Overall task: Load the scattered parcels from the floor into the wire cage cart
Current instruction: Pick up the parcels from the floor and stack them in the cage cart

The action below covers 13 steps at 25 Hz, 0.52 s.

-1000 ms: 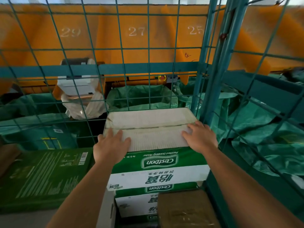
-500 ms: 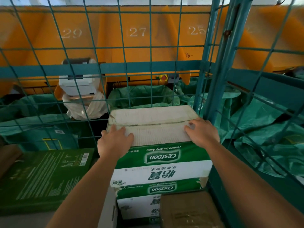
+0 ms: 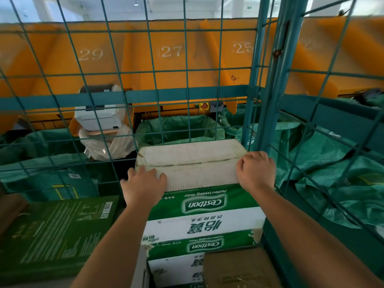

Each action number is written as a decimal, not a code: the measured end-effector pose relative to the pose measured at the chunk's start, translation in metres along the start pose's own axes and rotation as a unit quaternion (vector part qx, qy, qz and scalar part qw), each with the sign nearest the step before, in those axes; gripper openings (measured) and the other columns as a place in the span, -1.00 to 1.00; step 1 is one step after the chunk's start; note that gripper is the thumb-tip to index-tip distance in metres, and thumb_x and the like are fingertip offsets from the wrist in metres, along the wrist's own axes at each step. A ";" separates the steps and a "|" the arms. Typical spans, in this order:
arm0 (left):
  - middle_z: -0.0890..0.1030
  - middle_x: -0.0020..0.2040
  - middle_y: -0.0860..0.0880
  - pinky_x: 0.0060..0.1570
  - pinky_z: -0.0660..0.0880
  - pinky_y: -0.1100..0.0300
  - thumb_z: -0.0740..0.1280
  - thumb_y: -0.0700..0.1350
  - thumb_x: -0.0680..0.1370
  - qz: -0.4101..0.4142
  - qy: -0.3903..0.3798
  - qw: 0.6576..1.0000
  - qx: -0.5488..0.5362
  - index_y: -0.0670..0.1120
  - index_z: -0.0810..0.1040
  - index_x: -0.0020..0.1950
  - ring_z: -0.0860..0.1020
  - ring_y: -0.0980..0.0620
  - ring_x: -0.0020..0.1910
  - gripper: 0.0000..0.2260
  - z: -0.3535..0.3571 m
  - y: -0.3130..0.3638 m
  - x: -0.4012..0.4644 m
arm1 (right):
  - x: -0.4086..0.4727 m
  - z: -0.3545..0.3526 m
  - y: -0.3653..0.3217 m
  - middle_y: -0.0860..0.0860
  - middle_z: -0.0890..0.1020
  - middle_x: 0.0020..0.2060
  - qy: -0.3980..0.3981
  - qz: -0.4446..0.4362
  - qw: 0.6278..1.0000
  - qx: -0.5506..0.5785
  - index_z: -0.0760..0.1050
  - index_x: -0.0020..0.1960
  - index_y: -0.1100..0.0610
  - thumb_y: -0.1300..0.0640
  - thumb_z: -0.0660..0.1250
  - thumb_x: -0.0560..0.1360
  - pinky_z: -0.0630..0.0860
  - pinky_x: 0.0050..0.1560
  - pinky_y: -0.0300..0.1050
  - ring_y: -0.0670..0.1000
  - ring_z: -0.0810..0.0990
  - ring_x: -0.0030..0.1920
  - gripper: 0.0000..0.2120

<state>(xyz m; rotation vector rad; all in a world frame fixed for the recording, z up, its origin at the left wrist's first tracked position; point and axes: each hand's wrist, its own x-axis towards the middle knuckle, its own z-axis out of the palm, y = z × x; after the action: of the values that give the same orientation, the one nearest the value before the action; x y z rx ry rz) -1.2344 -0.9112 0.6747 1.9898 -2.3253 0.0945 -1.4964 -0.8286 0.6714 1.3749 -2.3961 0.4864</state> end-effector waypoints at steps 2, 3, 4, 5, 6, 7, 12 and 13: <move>0.41 0.38 -0.05 0.34 0.23 -0.20 -0.13 0.20 0.61 -0.004 -0.013 1.000 0.023 0.05 0.46 0.31 0.25 -0.17 0.42 -0.50 -0.007 0.000 -0.009 | -0.010 -0.013 -0.004 0.06 0.58 0.04 -0.009 0.005 0.999 0.031 0.56 0.04 0.17 0.01 0.01 0.63 0.38 0.05 -0.03 0.09 0.45 0.11 -0.62; 0.39 0.40 -0.03 0.37 0.19 -0.22 -0.13 0.18 0.63 0.018 -0.022 0.999 0.019 0.06 0.43 0.35 0.23 -0.16 0.44 -0.51 -0.012 -0.002 -0.016 | -0.016 -0.021 -0.007 0.07 0.58 0.02 -0.017 -0.002 0.998 0.068 0.55 0.03 0.17 0.02 0.04 0.63 0.39 -0.01 -0.04 0.09 0.45 0.09 -0.64; 0.36 0.42 0.00 0.39 0.18 -0.22 -0.11 0.15 0.64 0.051 -0.024 0.998 0.009 0.08 0.38 0.40 0.22 -0.14 0.45 -0.55 -0.018 -0.005 -0.024 | -0.023 -0.029 -0.009 0.06 0.57 0.00 -0.026 -0.021 0.995 0.095 0.55 0.03 0.17 0.03 0.08 0.62 0.39 -0.08 -0.07 0.08 0.46 0.07 -0.68; 0.36 0.42 0.02 0.39 0.21 -0.18 -0.06 0.12 0.65 0.083 -0.013 0.996 -0.003 0.08 0.35 0.43 0.25 -0.10 0.43 -0.59 -0.025 -0.010 -0.036 | -0.033 -0.041 -0.012 0.05 0.57 -0.01 -0.036 -0.037 0.992 0.115 0.55 0.04 0.15 0.03 0.11 0.61 0.38 -0.13 -0.10 0.07 0.47 0.06 -0.71; 0.40 0.38 0.02 0.36 0.29 -0.11 0.00 0.08 0.65 0.105 0.007 0.994 -0.018 0.05 0.37 0.42 0.31 -0.06 0.39 -0.62 -0.031 -0.015 -0.051 | -0.045 -0.053 -0.015 0.03 0.58 0.00 -0.046 -0.045 0.988 0.138 0.56 0.08 0.13 0.04 0.14 0.61 0.38 -0.15 -0.12 0.06 0.50 0.06 -0.74; 0.47 0.32 0.01 0.28 0.38 -0.03 0.05 0.05 0.65 0.109 0.026 0.993 -0.045 0.02 0.43 0.37 0.39 -0.03 0.31 -0.65 -0.038 -0.020 -0.067 | -0.058 -0.065 -0.020 0.02 0.59 0.05 -0.057 -0.040 0.983 0.170 0.54 0.14 0.12 0.04 0.16 0.61 0.41 -0.14 -0.12 0.05 0.52 0.06 -0.74; 0.59 -0.03 -0.07 -0.17 0.49 0.12 0.14 -0.11 0.61 0.092 0.040 0.987 -0.129 -0.09 0.55 -0.03 0.52 -0.03 -0.12 -0.81 -0.074 -0.056 -0.160 | -0.166 -0.125 -0.036 0.00 0.58 0.18 -0.151 0.050 0.934 0.320 0.42 0.34 0.08 0.05 0.16 0.62 0.46 -0.12 -0.14 0.00 0.53 -0.09 -0.68; 0.59 -0.03 -0.06 -0.20 0.46 0.14 0.15 -0.12 0.61 0.089 0.038 0.986 -0.134 -0.09 0.55 -0.02 0.52 -0.03 -0.13 -0.81 -0.078 -0.063 -0.178 | -0.188 -0.133 -0.035 0.00 0.59 0.17 -0.158 0.061 0.931 0.324 0.43 0.32 0.07 0.03 0.17 0.62 0.49 -0.06 -0.11 0.01 0.55 -0.06 -0.69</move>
<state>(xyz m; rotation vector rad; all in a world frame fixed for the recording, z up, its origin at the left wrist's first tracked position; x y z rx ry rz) -1.1429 -0.7385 0.7339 1.6246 -2.3198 -0.1235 -1.3608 -0.6430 0.7094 1.6636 -2.7190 1.2694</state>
